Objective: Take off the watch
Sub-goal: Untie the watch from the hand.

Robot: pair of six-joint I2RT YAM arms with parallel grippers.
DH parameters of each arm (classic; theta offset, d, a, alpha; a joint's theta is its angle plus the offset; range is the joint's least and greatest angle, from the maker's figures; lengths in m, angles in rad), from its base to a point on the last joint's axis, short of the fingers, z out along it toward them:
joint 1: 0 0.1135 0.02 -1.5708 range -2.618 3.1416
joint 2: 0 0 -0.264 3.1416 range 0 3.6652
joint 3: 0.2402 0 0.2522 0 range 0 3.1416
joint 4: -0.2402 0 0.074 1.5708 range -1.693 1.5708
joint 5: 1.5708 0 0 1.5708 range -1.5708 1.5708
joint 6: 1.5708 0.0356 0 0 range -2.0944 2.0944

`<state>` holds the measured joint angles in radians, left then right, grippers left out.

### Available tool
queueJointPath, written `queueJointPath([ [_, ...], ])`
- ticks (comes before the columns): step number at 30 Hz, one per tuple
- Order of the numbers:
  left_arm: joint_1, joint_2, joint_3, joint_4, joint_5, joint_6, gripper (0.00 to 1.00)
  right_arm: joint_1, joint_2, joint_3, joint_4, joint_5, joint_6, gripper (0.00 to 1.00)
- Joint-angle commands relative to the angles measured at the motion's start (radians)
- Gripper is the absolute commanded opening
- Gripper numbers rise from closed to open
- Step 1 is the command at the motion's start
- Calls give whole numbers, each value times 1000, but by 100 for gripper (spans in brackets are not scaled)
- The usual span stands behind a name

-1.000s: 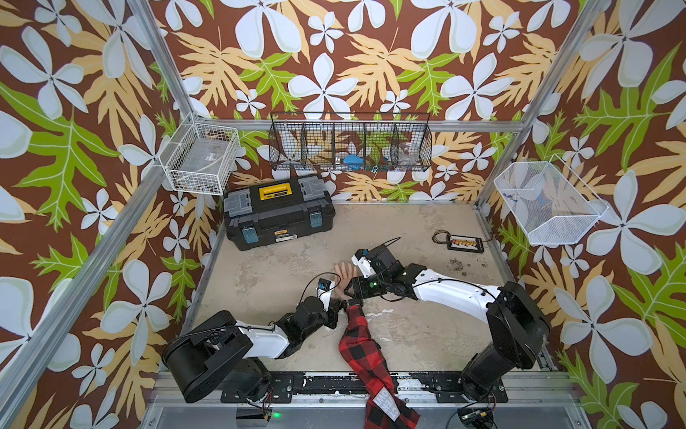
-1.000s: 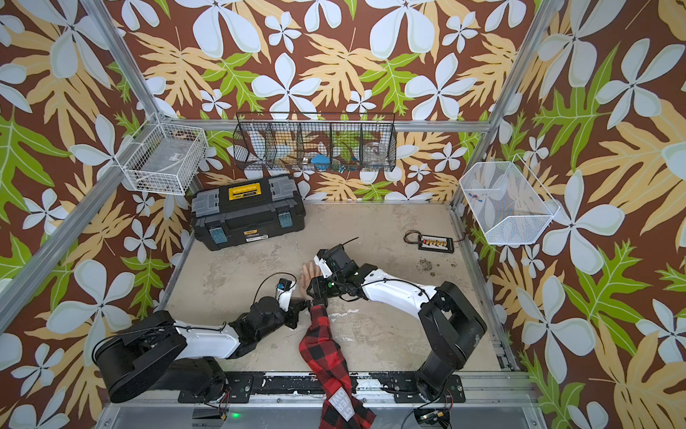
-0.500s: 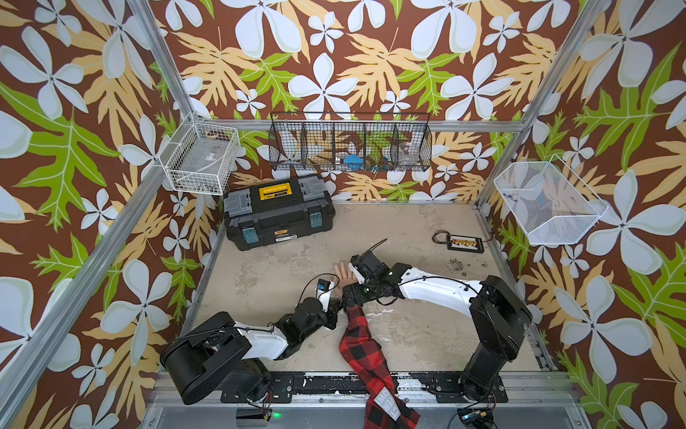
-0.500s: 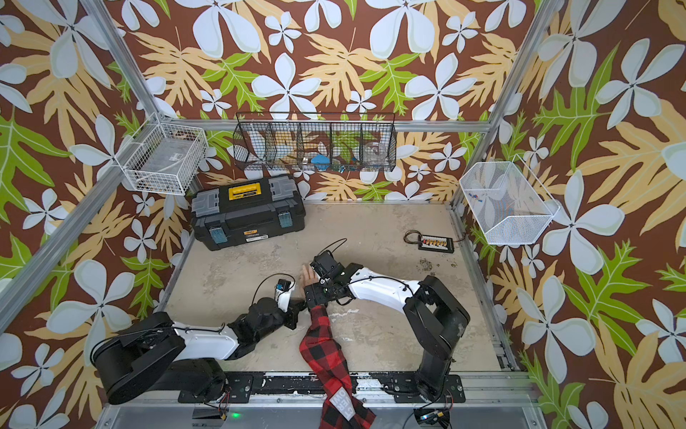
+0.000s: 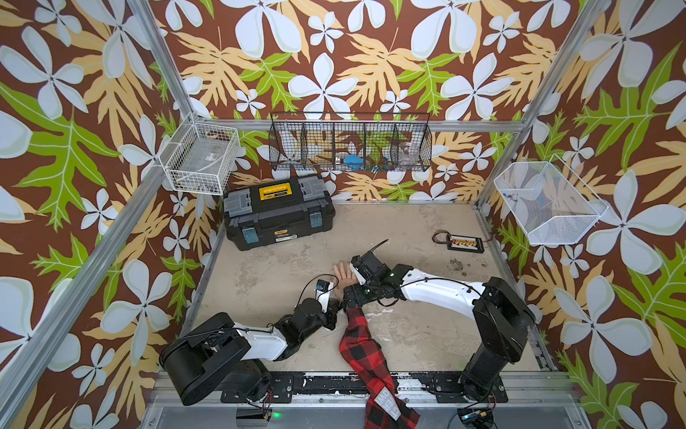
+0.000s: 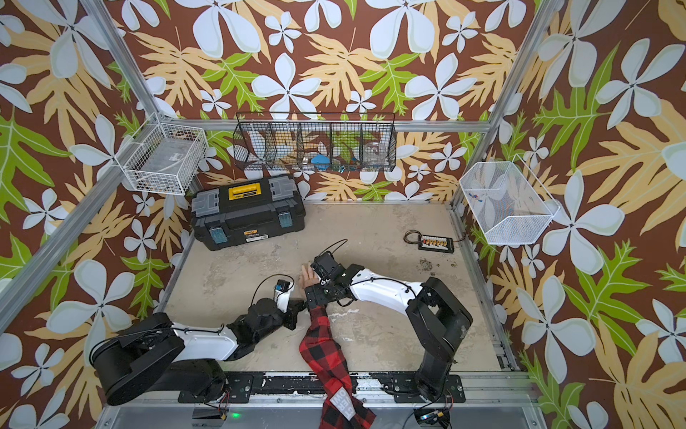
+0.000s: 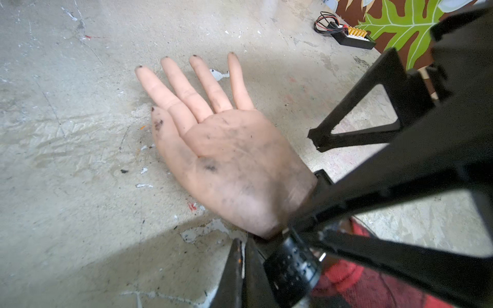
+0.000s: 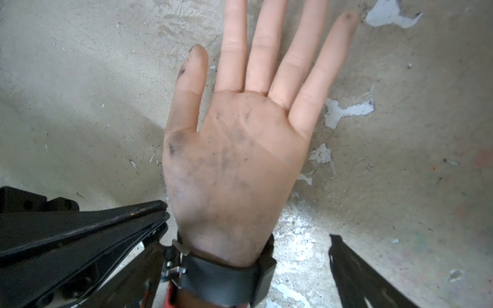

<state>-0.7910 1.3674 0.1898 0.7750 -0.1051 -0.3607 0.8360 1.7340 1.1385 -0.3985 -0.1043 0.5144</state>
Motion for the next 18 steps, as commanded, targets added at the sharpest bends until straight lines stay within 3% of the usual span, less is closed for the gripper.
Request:
queueJointPath([
  [1,1,1,-5,-20,-3,12,0,-1,-18,-5,-30,22,-13,98],
  [9,1,-5,-9,-20,-9,11,0,-3,-34,-9,-42,45,-19,95],
  [15,2,-8,-9,-19,-8,11,0,-3,-46,-35,72,-160,13,98],
  [18,1,-12,-10,-20,-7,11,0,-3,-30,-32,77,-175,16,99],
])
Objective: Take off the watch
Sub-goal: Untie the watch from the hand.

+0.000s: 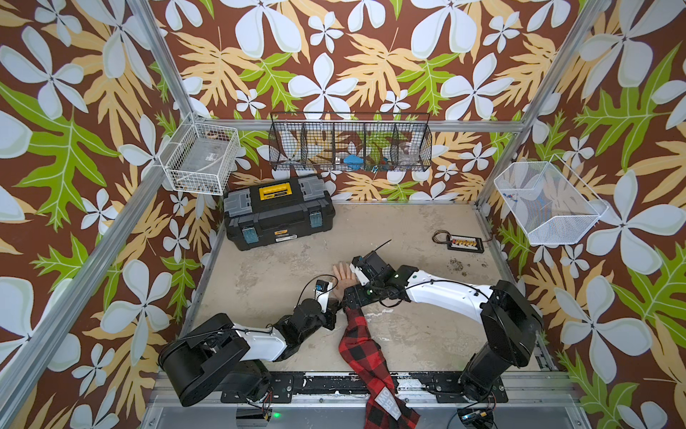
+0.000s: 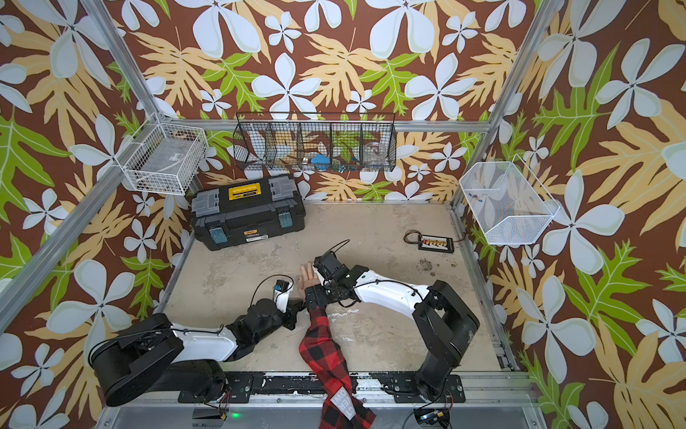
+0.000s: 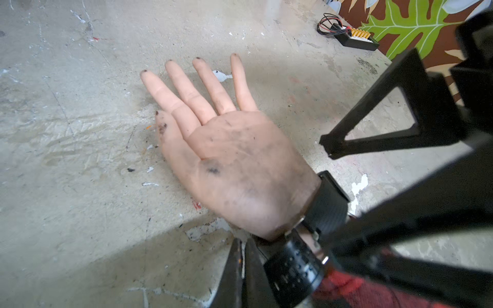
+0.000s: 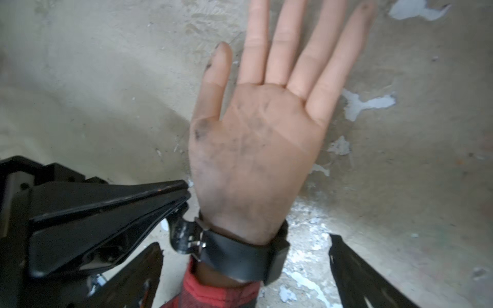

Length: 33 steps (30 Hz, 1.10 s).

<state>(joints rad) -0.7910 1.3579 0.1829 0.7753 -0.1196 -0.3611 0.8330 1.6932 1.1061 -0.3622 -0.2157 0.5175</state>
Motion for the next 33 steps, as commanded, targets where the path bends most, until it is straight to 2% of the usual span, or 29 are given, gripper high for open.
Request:
queueJointPath([
  [1,1,-4,-3,-21,7,11,0,0,14,0,39,-56,12,99],
  [9,1,-4,-5,-19,6,11,0,-1,42,21,-42,84,-20,97],
  [17,1,-7,-8,-18,3,11,0,-7,37,26,-71,148,-36,95],
  [33,1,-14,-9,-25,-2,11,0,-29,17,-9,-63,155,-45,91],
])
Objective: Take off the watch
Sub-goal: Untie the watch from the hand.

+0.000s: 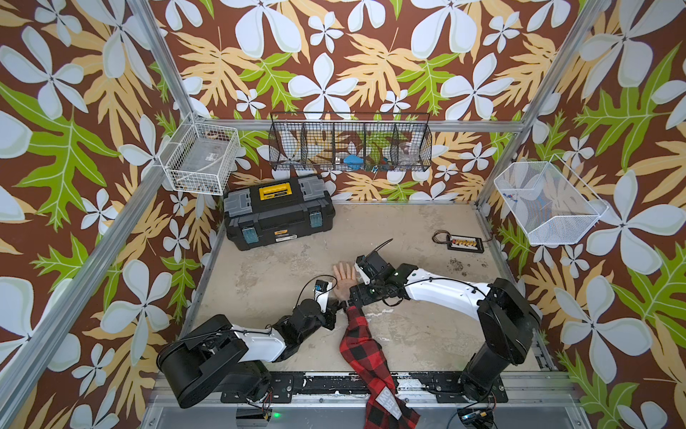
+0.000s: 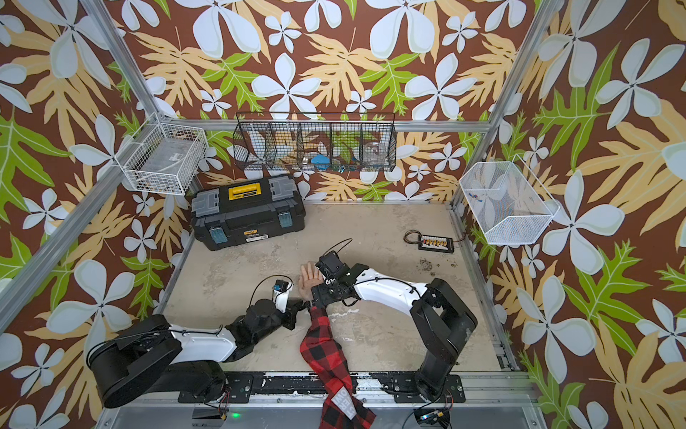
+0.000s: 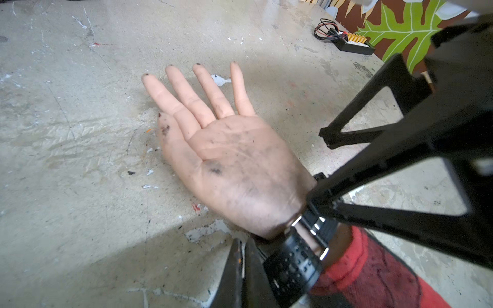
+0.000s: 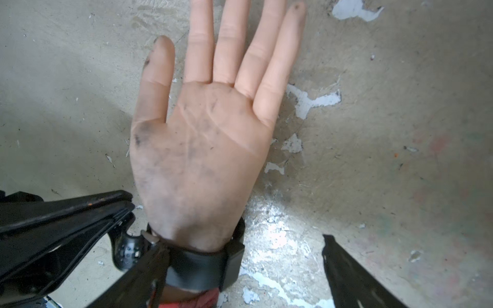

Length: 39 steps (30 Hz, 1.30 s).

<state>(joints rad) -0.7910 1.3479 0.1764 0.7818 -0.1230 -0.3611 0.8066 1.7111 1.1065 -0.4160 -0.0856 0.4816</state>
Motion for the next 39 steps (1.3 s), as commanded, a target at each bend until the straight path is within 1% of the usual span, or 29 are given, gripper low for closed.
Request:
queueJointPath([
  [1,1,-6,-2,-32,2,10,0,-3,-1,-11,-7,22,-9,91],
  [5,1,-31,14,-64,2,12,0,-8,-13,-7,0,6,-6,91],
  [9,2,-98,48,-129,3,18,10,-50,-67,-31,41,-62,5,91],
  [14,1,-200,104,-227,-1,25,31,-76,-122,-36,31,-66,-6,91],
  [19,1,-284,162,-309,-9,28,51,-78,-166,-36,25,-85,-5,91],
  [23,3,-344,202,-383,-44,16,63,-79,-201,-25,12,-94,0,91],
  [25,13,-356,219,-432,-66,-2,63,-78,-219,-15,6,-104,1,91],
  [27,33,-362,223,-463,-56,-21,63,-79,-232,-3,7,-128,6,91],
  [29,58,-366,212,-477,-33,-48,61,-78,-244,0,33,-189,15,91],
  [31,75,-374,181,-460,-2,-72,58,-78,-235,-2,63,-261,28,91],
  [32,84,-380,164,-448,16,-87,56,-79,-218,-1,71,-317,30,91],
  [34,94,-380,136,-426,47,-108,53,-78,-182,-1,81,-384,37,91],
  [37,99,-366,107,-404,84,-125,49,-78,-143,-24,117,-447,49,89],
  [39,100,-355,92,-386,106,-133,48,-77,-124,-31,138,-486,54,86],
])
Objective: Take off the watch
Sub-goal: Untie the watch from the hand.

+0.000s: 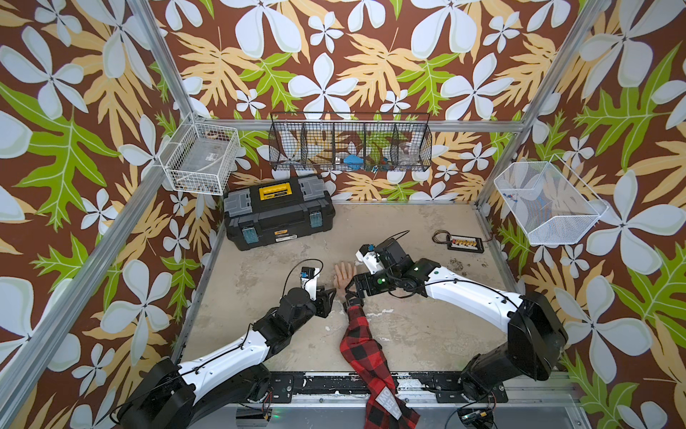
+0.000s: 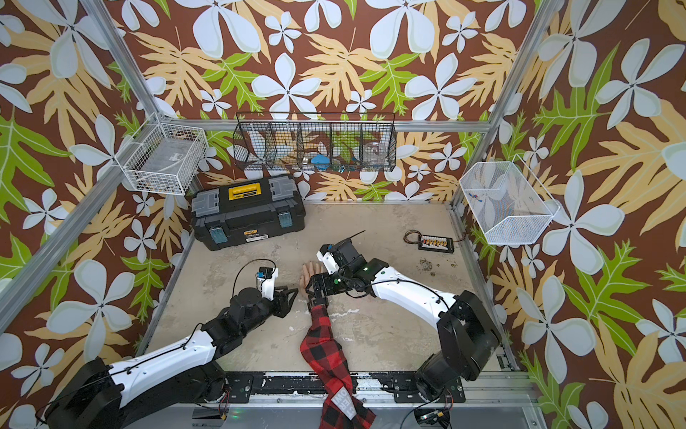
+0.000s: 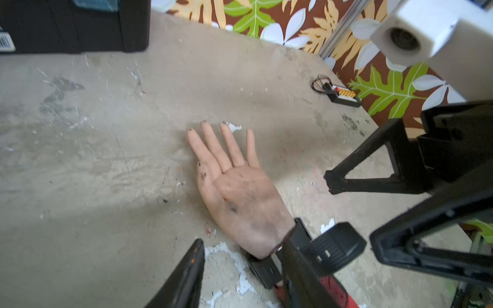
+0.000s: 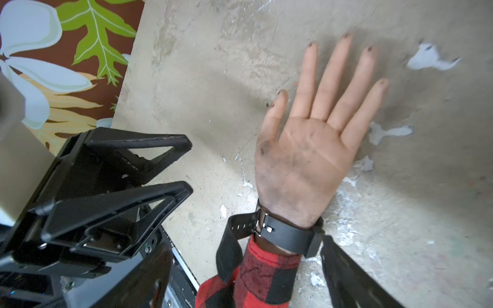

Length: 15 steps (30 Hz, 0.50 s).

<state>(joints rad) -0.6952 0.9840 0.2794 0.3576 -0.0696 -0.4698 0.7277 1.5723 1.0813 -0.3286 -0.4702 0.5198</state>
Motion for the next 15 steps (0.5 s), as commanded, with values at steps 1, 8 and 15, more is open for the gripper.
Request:
queueJointPath([
  [1,5,16,-18,51,66,-26,47,3,22,-13,63,-116,19,83],
  [8,7,92,-29,114,126,-39,42,2,77,-2,42,-98,5,53],
  [15,8,159,-29,152,156,-39,37,2,99,2,23,-14,-18,29],
])
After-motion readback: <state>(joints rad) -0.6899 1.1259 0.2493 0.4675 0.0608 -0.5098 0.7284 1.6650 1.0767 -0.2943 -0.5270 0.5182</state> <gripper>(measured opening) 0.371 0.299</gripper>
